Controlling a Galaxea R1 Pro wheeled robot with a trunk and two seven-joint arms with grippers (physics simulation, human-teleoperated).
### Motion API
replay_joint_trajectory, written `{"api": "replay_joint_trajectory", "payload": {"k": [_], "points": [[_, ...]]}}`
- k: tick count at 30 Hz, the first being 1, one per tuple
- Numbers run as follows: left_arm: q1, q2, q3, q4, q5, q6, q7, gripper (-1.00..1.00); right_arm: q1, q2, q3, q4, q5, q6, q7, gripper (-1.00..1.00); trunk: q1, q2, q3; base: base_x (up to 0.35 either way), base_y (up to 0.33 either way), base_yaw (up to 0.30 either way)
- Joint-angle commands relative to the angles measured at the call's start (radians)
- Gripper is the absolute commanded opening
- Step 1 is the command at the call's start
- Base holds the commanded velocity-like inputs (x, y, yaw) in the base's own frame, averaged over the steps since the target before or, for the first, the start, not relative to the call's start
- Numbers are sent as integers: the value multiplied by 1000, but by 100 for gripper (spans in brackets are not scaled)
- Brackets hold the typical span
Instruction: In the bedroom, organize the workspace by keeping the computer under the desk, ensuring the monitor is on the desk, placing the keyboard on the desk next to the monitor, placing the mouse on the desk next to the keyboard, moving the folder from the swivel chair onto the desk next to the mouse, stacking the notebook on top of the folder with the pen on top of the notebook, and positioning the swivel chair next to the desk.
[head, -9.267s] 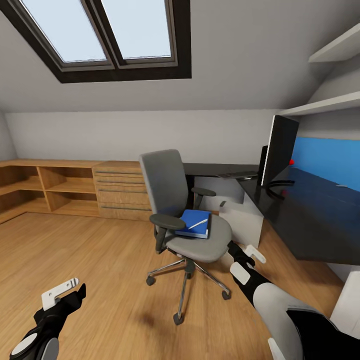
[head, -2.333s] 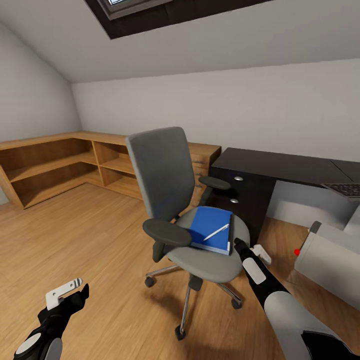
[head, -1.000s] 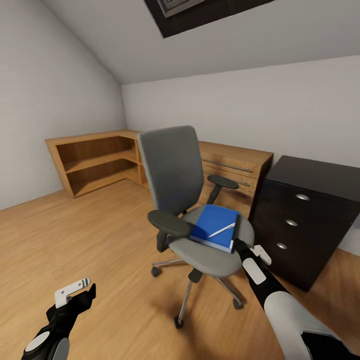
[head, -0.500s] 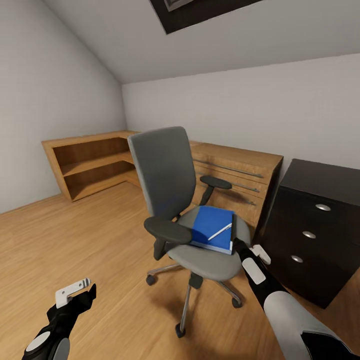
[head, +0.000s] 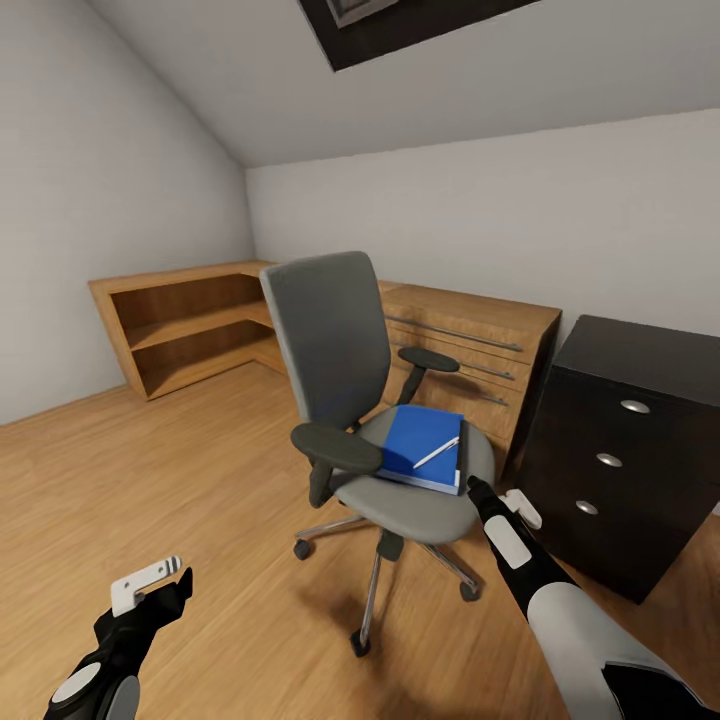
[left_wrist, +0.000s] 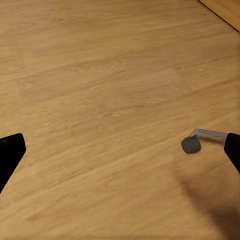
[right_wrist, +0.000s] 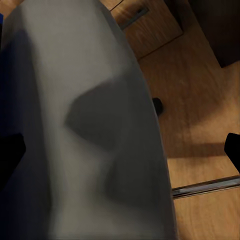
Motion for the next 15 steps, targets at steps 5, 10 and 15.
{"api": "replay_joint_trajectory", "payload": {"k": [5, 10, 15], "points": [[1, 0, 0, -2, 10, 4, 5, 100, 0, 1, -1, -1, -11, -4, -1, 100, 0, 0, -1, -1, 0, 0], [0, 0, 0, -2, 7, 4, 5, 100, 0, 1, -1, -1, -11, -4, -1, 100, 0, 0, -1, -4, -4, 0], [0, 0, 0, -2, 6, 4, 5, 100, 0, 1, -1, 0, -11, -3, -1, 100, 0, 0, -1, -149, -109, 0]]}}
